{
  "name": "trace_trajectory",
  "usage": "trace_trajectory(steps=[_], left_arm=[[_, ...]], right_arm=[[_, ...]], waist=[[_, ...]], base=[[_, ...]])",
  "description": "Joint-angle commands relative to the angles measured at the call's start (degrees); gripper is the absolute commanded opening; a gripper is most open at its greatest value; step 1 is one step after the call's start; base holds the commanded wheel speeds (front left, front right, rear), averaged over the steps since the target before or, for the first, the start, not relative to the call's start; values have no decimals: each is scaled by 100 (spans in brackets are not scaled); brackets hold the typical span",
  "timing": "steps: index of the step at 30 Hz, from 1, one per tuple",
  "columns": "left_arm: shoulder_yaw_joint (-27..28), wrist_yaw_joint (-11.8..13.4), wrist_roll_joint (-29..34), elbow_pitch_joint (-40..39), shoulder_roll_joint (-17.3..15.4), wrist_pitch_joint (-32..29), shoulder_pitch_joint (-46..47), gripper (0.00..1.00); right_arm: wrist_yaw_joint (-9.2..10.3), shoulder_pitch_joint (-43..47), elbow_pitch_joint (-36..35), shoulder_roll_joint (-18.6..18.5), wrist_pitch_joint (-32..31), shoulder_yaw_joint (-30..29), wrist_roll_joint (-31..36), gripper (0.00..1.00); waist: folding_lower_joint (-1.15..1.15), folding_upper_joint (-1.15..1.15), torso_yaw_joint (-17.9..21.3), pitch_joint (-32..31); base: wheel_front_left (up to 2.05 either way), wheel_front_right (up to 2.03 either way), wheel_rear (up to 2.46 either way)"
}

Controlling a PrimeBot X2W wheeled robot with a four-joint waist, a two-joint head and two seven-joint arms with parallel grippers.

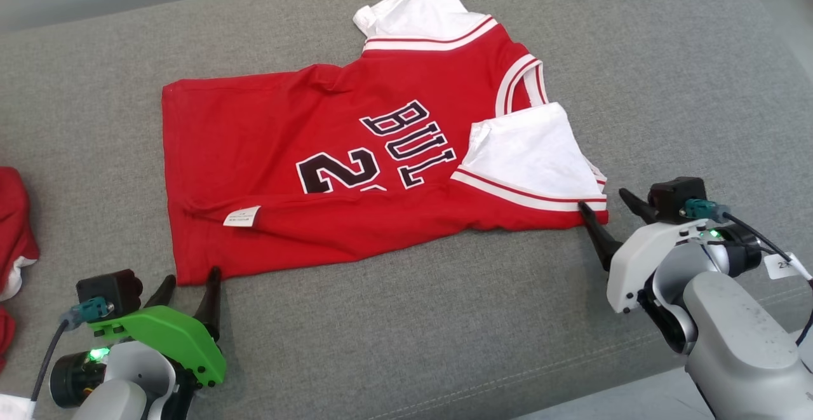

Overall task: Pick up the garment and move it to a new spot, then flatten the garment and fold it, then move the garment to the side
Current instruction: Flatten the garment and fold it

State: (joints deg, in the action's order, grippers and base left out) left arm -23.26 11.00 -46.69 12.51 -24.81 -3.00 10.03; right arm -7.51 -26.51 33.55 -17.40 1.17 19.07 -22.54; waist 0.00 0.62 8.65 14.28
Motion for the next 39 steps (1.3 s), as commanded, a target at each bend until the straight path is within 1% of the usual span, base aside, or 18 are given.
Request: trace_trajectory(steps=[1, 4, 7, 12, 13, 14, 15, 16, 19, 20, 25, 26, 29, 31, 33, 35, 39], left_arm=[[-55, -60, -17, 112, -48, -118, 147, 100], [-154, -159, -36, 327, -64, -328, 302, 100], [-242, -261, -77, 512, -52, -502, 422, 100], [-364, -425, -105, 774, -9, -681, 599, 100], [-378, -458, -120, 811, 10, -682, 623, 75], [-390, -495, -136, 841, 28, -674, 639, 15], [-435, -557, -153, 864, 42, -717, 630, 0], [-446, -603, -182, 881, 56, -721, 623, 0], [-419, -676, -239, 824, 9, -708, 532, 0], [-378, -728, -267, 718, -125, -721, 402, 0], [-232, -782, -516, 40, -446, -833, -18, 0], [-232, -782, -516, 40, -446, -833, -18, 0], [-171, -671, -635, -550, -579, -901, -464, 0], [-169, -559, -700, -935, -627, -898, -816, 0], [-237, -426, -659, -1227, -657, -876, -1164, 0], [-310, -316, -712, -1439, -560, -844, -1463, 0], [-468, -197, -643, -1553, -463, -814, -1756, 0]], right_arm=[[4, 24, 47, 57, -145, 47, 23, 100], [4, -59, 105, 184, -366, 138, -28, 100], [4, -124, 153, 229, -517, 201, -81, 100], [3, -216, 200, 190, -706, 337, -158, 100], [3, -232, 211, 179, -739, 366, -176, 100], [3, -244, 218, 178, -771, 395, -229, 42], [3, -256, 227, 171, -794, 411, -265, 15], [3, -264, 234, 146, -807, 419, -305, 0], [9, -229, 199, 2, -899, 436, -477, 0], [10, -175, 83, -170, -988, 430, -683, 0], [13, 3, -404, -762, -1272, 353, -1124, 0], [13, 3, -404, -762, -1272, 353, -1124, 0], [14, 272, -800, -1070, -1545, 304, -1392, 0], [13, 518, -1080, -1203, -1744, 314, -1564, 0], [12, 802, -1286, -1264, -1887, 289, -1709, 0], [12, 1050, -1379, -1305, -1963, 251, -1759, 0], [11, 1343, -1272, -1244, -1906, 85, -1620, 0]], waist=[[0, -62, -3, 71], [0, -62, -19, 143], [0, -62, -65, 203], [0, -62, -124, 258], [0, -62, -134, 262], [0, -62, -140, 263], [0, -62, -146, 257], [0, -62, -153, 242], [0, -62, -174, 146], [0, -62, -185, 48], [0, -62, -192, -175], [0, -62, -192, -175], [0, -62, -179, -261], [0, -62, -165, -284], [0, -62, -146, -282], [0, -62, -138, -258], [0, -62, -172, -188]], base=[[0, 0, 0], [0, 0, 0], [0, 0, 0], [0, 0, 0], [0, 0, 0], [0, 0, 0], [0, 0, 0], [0, 0, 0], [0, 0, 0], [0, 0, 0], [0, 0, 0], [0, 0, 0], [0, 0, 0], [0, 0, 0], [0, 0, 0], [0, 0, 0], [0, 0, 0]])
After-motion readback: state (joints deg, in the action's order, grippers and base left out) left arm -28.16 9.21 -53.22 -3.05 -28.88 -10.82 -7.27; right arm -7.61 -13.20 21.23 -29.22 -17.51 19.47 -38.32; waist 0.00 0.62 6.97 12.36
